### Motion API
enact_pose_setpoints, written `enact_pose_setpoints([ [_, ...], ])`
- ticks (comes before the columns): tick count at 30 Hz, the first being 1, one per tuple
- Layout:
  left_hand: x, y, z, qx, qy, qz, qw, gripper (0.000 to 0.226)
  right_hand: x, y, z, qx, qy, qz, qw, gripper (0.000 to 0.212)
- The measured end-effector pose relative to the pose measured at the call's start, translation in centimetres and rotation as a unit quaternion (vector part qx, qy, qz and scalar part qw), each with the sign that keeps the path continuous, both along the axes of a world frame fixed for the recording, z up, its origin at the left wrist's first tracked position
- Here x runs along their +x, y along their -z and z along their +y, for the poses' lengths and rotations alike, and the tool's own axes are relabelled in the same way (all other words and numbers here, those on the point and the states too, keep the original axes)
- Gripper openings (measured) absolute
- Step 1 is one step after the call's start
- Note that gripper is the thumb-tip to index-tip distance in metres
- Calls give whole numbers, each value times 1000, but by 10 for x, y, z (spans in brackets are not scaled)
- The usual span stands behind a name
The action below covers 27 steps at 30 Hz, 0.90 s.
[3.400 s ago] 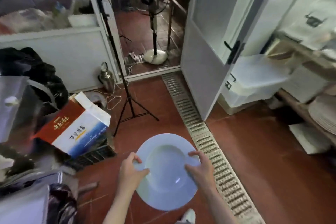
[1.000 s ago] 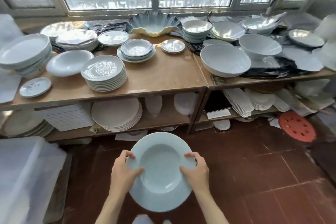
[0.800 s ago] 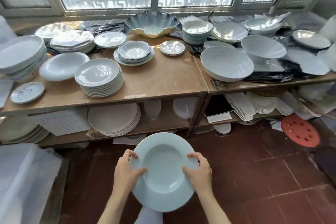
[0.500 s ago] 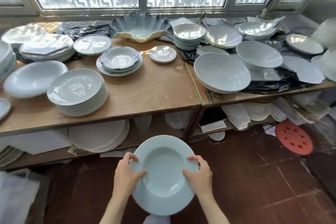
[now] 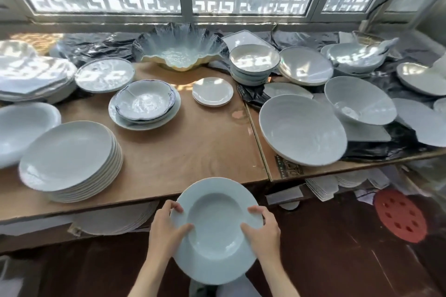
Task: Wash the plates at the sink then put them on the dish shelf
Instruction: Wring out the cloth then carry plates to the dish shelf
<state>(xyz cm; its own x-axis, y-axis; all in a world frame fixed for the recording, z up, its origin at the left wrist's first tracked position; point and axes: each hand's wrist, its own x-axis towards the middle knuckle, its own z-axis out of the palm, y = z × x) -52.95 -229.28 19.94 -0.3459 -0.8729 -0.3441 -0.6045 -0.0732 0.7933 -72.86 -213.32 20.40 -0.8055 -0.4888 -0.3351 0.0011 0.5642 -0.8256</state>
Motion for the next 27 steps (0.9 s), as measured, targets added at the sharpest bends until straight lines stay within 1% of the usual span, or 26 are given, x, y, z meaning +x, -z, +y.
enact_pose_setpoints([
  [5,-40,5,-29,-2,-33,-4,999,45,-45,6,-37,3,-14,-11,1000,43],
  [8,-73,9,-47,-1,-56,-12,998,44,-83,11,-65,9,-45,-17,999,43],
  [15,-129,15,-88,0,-60,-30,998,44,-141,20,-113,2,-57,-23,998,44],
  [19,-156,23,-105,-2,-61,-38,997,44,-161,24,-129,15,-62,-14,998,43],
  [23,-176,31,-116,4,-60,-52,997,43,-177,32,-141,27,-44,-16,999,44],
  [27,-189,40,-126,19,-53,-48,997,43,-186,38,-151,26,-18,-25,999,42],
])
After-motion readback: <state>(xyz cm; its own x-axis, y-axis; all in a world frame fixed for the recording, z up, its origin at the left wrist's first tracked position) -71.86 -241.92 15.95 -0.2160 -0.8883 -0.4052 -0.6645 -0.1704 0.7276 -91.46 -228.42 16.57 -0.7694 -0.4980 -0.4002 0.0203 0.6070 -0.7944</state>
